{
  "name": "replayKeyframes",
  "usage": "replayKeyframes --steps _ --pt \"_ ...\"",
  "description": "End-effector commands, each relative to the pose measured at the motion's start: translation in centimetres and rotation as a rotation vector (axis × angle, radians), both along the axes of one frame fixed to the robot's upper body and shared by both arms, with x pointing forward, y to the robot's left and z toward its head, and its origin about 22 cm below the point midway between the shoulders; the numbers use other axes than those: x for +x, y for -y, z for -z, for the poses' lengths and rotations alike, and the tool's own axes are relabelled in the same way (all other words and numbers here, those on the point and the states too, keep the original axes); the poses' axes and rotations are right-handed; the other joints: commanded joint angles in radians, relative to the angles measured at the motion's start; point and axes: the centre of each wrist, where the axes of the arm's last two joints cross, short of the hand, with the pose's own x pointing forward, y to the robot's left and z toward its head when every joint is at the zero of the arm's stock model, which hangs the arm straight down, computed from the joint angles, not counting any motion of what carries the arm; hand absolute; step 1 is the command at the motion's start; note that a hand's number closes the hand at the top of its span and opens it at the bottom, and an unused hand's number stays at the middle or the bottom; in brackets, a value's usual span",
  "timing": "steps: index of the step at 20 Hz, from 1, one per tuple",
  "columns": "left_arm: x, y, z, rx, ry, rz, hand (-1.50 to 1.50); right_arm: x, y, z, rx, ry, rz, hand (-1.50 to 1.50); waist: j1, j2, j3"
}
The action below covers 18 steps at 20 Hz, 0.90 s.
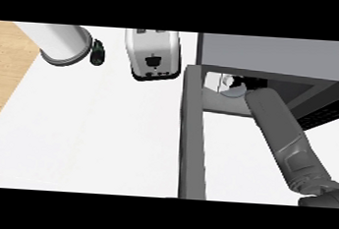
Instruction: Pick up the milk, place it into the microwave and close the microwave
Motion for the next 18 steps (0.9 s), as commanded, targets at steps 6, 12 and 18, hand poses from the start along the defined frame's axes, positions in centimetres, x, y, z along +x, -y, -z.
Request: replayKeyframes --steps 6,12,18 --pt "1.8 0.3 -0.1 0.009 0.007 0.042 -1.5 1.6 2.7 -2.9 -0.157 0.123 0.175 1.5 0.03 0.021 -0.002" --pt "1.9 -0.1 0.6 0.005 -0.014 0.043 -1.5 1.0 5.3 -1.7 -0.268 0.064 0.294 1.5 0.052 0.029 -0.004" --pt "2.6 0.1 0.2 0.041 -0.009 0.035 -1.5 0.2 6.0 -0.2 -0.35 0.044 0.477 -1.5 0.065 0.037 -0.001"
